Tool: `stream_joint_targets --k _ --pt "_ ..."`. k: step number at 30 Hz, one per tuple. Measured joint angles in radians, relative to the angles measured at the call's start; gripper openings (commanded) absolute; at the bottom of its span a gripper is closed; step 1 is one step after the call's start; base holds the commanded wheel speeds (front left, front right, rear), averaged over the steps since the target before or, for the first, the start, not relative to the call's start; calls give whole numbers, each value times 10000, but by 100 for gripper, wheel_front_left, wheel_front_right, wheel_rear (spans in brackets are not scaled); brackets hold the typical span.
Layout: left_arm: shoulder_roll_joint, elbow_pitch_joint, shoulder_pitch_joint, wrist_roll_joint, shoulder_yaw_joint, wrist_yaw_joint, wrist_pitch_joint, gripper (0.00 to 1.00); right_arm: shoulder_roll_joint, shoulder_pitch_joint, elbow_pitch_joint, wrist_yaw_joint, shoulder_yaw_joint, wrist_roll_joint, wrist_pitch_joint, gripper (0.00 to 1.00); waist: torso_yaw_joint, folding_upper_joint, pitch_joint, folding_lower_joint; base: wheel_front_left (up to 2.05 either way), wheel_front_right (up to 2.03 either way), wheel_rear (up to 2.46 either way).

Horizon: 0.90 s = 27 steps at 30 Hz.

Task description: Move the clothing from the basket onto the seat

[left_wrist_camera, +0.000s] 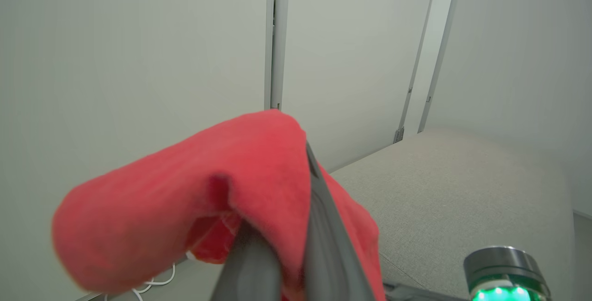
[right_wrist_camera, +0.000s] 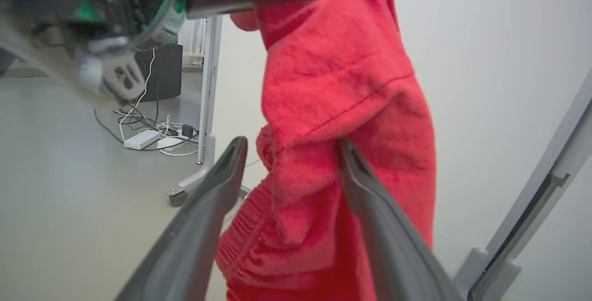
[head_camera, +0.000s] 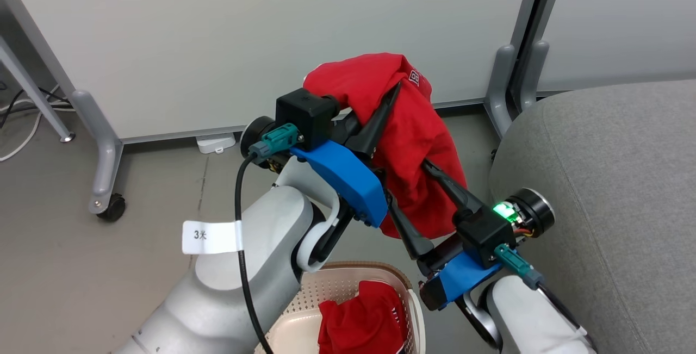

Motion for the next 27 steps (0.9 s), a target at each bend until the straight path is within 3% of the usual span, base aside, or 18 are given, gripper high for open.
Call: stream_joint_targets --k 11,24,25,26,27 --pt "-196 163 -106 0 -150 -77 -113 0 -2 -662 -90 0 -602 -516 0 100 149 0 211 0 0 0 0" --pt "-410 265 -245 -79 -355 -102 -190 0 -4 -1907 1670 0 -842 -949 -2 100 242 0 320 0 0 0 0" --pt "-418 276 -245 -81 -368 -102 -197 0 -8 -1941 1758 0 -861 -938 -2 29 248 0 327 0 0 0 0" --pt "-424 290 -245 -92 -387 -104 -199 0 -6 -1976 1866 0 -853 -918 -2 0 254 0 332 0 0 0 0" --pt "-437 303 -246 -109 -399 -111 -199 0 -6 -2013 1950 0 -844 -855 -2 0 257 0 338 0 0 0 0"
